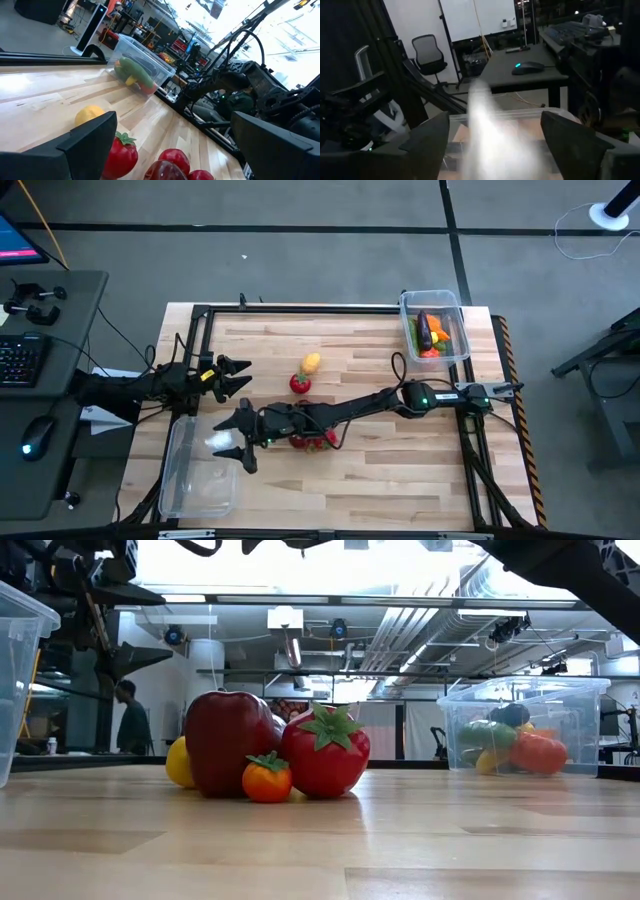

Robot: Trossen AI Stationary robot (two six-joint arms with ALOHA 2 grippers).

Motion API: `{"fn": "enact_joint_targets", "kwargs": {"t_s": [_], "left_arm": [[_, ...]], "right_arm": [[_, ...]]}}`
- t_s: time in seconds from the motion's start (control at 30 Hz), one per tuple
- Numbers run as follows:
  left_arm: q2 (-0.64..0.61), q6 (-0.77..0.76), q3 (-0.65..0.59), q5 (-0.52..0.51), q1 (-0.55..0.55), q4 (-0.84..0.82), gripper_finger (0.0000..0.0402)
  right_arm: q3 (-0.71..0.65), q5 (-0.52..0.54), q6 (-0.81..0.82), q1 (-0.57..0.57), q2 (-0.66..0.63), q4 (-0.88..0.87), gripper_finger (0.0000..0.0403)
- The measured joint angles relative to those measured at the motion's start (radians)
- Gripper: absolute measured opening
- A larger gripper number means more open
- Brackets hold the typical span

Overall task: Sort produce into baskets
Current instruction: Put the white garlic into the top transparent bin

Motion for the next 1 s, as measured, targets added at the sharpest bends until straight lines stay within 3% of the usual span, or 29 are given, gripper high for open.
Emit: {"fn": "enact_joint_targets", "kwargs": {"t_s": [1.0], "left_arm": [[0.0,0.0,0.0,0.0,0.0,0.0,0.0378]], "right_arm": [[0.016,0.025,0.0,-0.029,-0.017,0.03,0.0324]]}}
